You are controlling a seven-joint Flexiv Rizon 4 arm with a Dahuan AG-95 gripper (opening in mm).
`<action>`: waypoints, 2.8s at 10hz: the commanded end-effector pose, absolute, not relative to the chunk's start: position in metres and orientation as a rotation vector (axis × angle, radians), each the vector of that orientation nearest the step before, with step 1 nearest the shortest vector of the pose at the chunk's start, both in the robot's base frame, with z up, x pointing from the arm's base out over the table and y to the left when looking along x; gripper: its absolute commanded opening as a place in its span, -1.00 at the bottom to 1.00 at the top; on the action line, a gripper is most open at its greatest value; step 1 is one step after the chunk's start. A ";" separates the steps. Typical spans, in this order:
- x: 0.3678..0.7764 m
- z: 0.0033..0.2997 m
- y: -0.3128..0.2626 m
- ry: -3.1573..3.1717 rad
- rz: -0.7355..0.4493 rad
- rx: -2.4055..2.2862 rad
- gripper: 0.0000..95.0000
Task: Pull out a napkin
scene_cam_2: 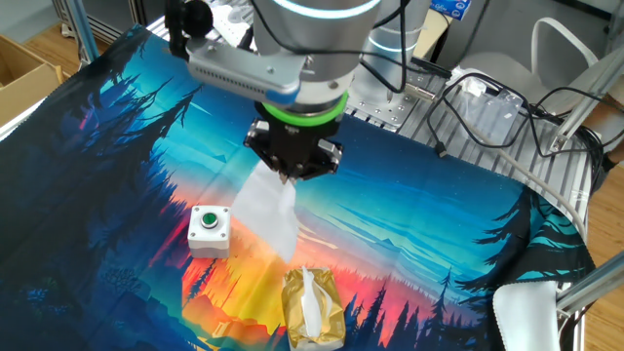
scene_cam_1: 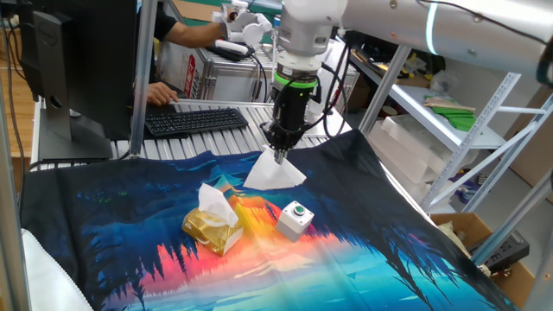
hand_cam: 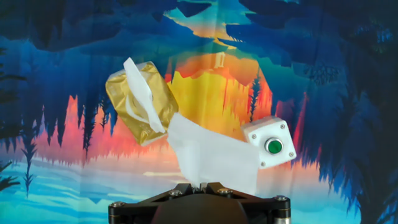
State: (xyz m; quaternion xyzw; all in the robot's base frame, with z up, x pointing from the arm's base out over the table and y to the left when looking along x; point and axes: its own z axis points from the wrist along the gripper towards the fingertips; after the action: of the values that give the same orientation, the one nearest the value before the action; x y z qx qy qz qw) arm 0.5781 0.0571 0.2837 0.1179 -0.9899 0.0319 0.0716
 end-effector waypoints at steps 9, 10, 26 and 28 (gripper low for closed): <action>0.568 0.286 0.056 -3.000 0.104 0.217 1.00; 0.568 0.286 0.057 -3.001 0.107 0.187 1.00; 0.568 0.285 0.057 -3.050 0.095 -0.260 0.60; 0.569 0.285 0.057 -3.022 0.041 -0.181 0.20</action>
State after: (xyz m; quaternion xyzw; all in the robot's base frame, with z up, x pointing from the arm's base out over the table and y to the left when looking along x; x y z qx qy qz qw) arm 0.5674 0.0556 0.2840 -0.0954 -0.9944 0.0211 0.0411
